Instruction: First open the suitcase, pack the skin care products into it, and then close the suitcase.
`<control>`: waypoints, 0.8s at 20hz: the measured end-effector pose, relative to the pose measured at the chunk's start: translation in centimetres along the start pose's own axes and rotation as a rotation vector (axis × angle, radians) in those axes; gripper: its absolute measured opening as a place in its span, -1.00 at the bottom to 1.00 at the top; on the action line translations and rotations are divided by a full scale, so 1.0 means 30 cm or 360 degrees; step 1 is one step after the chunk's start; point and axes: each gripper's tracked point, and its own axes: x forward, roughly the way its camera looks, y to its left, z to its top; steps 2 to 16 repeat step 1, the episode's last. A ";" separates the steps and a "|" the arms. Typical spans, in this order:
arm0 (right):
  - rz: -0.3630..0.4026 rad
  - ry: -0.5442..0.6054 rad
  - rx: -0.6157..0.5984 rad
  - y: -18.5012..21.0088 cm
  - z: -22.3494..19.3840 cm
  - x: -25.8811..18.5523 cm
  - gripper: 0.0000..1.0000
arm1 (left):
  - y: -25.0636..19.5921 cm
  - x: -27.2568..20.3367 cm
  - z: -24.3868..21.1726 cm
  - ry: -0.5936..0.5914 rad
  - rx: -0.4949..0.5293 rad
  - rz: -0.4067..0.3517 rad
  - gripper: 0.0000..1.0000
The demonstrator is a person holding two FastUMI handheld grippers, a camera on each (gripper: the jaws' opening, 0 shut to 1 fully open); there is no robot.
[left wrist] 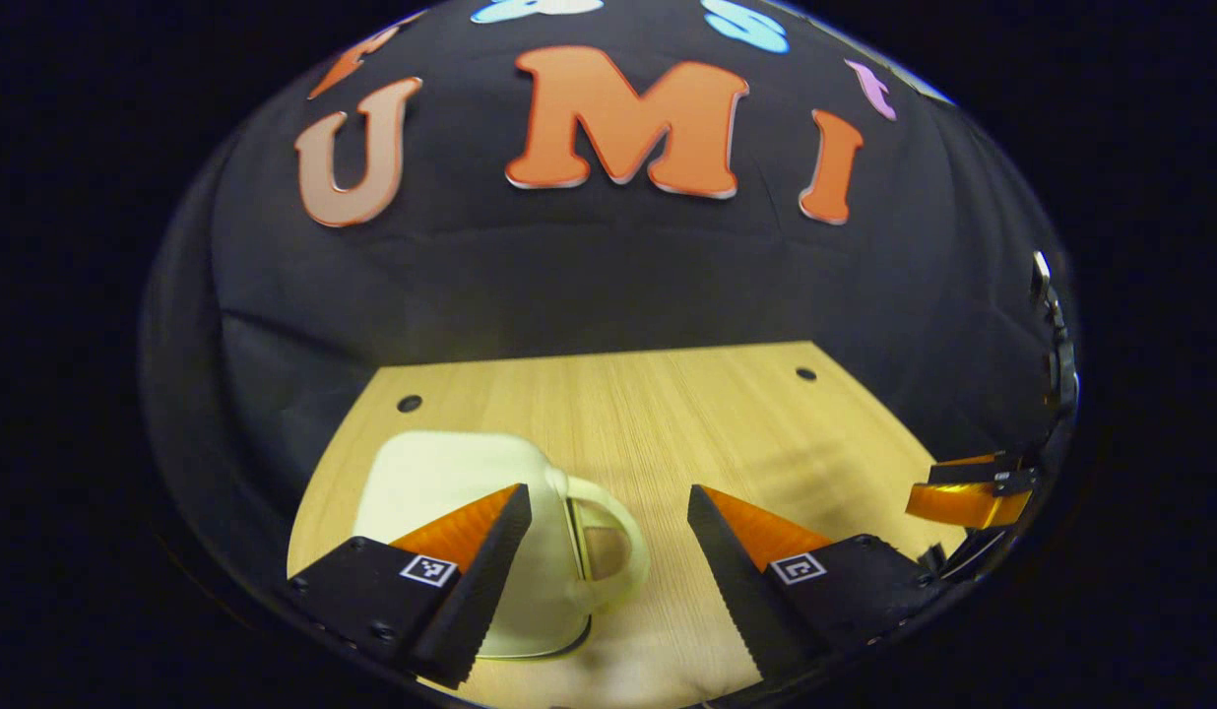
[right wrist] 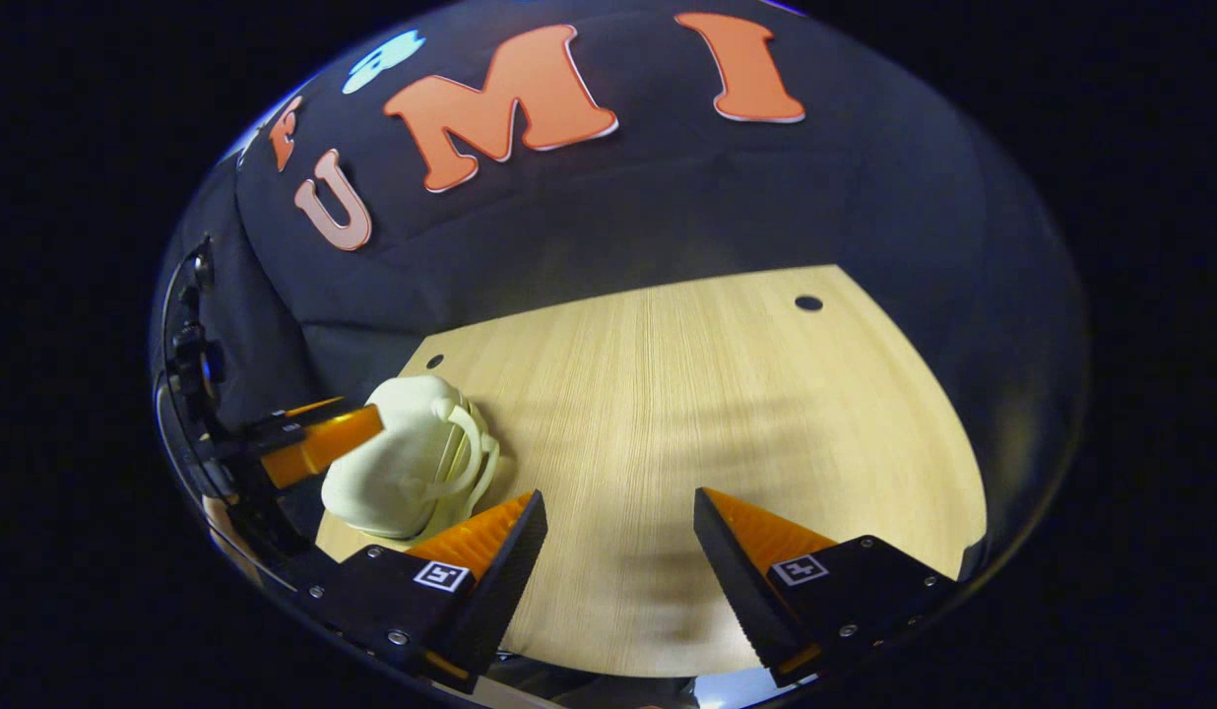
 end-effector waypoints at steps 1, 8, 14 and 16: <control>-0.0022 -0.0071 -0.0051 0.009 0.054 -0.005 0.92 | -0.010 -0.013 0.062 -0.0114 -0.0034 0.0015 0.99; -0.0022 -0.0071 -0.0051 0.009 0.054 -0.005 0.92 | -0.010 -0.013 0.062 -0.0114 -0.0034 0.0015 0.99; -0.0022 -0.0071 -0.0051 0.009 0.054 -0.005 0.92 | -0.010 -0.013 0.062 -0.0114 -0.0034 0.0015 0.99; -0.0022 -0.0071 -0.0051 0.009 0.054 -0.005 0.92 | -0.010 -0.013 0.062 -0.0114 -0.0034 0.0015 0.99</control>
